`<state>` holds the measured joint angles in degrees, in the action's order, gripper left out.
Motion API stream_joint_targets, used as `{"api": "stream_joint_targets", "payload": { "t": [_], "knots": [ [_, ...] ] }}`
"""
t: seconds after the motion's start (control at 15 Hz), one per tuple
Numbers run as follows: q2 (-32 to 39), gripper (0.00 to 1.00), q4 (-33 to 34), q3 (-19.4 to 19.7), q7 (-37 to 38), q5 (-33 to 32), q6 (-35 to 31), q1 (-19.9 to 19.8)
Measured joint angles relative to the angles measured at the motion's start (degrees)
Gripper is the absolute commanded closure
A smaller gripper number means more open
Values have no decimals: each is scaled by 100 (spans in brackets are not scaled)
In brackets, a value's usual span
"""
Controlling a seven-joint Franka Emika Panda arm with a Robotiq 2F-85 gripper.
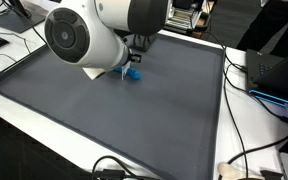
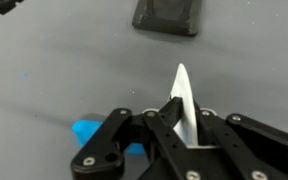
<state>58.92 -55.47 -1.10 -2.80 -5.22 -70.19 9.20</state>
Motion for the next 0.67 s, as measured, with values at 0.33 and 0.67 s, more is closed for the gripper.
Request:
{"api": "stream_joint_targets", "payload": {
  "t": [0.33,0.67],
  "knots": [
    [16,98,7,5,77,2,47,-2],
    [19,98,21,6,376,25,-33,-5]
  ]
}}
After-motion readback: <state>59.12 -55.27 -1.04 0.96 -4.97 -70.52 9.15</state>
